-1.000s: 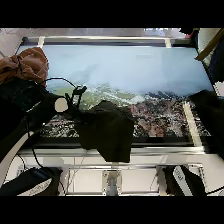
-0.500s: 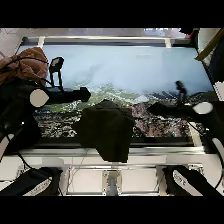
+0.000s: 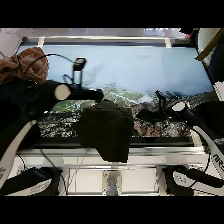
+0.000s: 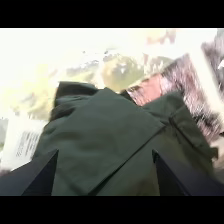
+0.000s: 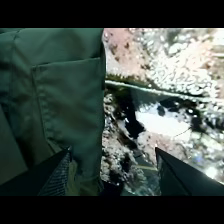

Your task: Fold the clothes and pants, and hang the long-sleeved shirts on hangers.

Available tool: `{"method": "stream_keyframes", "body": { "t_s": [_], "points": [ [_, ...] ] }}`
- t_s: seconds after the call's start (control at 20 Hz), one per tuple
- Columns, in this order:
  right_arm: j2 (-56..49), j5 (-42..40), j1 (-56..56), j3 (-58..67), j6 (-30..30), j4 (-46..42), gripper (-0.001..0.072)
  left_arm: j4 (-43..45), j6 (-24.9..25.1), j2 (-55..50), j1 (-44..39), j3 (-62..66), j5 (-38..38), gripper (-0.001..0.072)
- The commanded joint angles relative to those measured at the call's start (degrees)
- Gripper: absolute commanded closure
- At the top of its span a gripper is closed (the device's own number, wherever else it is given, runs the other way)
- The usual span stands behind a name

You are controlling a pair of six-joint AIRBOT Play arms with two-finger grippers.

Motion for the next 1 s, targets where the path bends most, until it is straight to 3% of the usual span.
{"method": "stream_keyframes", "body": {
  "t_s": [0.0, 0.1, 0.35, 0.6, 0.95],
  "points": [
    [-2.27, 0.31, 0.26, -0.02, -3.28, 3.5, 0.014, 14.49, 1.14, -10.95, -7.72, 12.0, -10.82, 0.0006],
    [-2.47, 0.44, 0.26, 0.0, -6.43, 6.21, 0.0141, 21.05, -0.9, -17.44, -11.28, 19.96, -16.61, 0.0006],
    [-2.91, 0.17, 0.26, -0.02, -8.94, 6.67, 0.0143, 21.44, -2.45, -28.7, -15.82, 33.07, -23.47, 0.0008],
    [-2.91, 0.39, 0.26, -0.02, -10.82, 6.69, 0.0145, 23.54, -3.43, -34.14, -17.88, 35.04, -30.21, 0.0008],
    [-2.91, 0.48, 0.26, -0.07, -11.98, 6.67, 0.0146, 23.28, -8.0, -35.98, -20.11, 35.15, -30.4, 0.0008]
  ]
}}
